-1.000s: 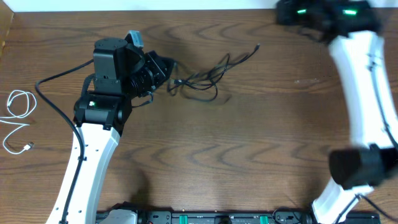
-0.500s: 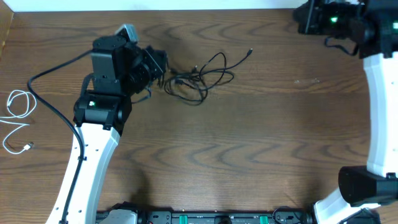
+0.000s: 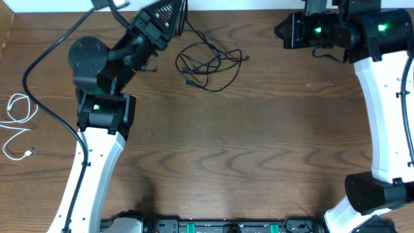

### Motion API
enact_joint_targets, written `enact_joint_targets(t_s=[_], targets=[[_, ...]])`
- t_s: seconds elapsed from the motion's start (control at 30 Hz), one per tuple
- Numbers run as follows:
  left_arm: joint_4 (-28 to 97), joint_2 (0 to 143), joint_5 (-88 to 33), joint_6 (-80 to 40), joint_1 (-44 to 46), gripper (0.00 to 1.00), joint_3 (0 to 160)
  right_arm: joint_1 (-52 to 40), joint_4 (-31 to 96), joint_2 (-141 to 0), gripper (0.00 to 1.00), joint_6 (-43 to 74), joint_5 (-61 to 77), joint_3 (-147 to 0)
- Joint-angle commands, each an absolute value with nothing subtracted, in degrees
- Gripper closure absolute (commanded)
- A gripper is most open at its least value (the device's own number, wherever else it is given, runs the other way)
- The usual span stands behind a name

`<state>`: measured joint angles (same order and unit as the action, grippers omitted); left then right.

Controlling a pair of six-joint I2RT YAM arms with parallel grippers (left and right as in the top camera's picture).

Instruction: Untangle cables

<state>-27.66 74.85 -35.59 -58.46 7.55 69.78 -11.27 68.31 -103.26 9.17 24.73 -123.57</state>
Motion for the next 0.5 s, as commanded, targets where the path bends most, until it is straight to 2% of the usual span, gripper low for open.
enact_joint_targets(t_s=[0.0, 0.2, 0.47], targets=[[-33.23, 74.41, -31.29, -75.59, 7.35, 0.92, 70.43, -11.73, 68.60, -106.59, 0.99, 8.03, 25.36, -123.09], [-34.92, 74.41, -25.89, -90.59, 7.35, 0.93, 70.48, -12.84, 67.20, -109.78, 0.99, 4.29, 31.31, -123.09], [-35.31, 74.32, -26.63, -95.29, 7.49, 0.92, 70.50, -18.33, 62.52, -111.83, 0.96, -0.08, 34.04, -123.04]])
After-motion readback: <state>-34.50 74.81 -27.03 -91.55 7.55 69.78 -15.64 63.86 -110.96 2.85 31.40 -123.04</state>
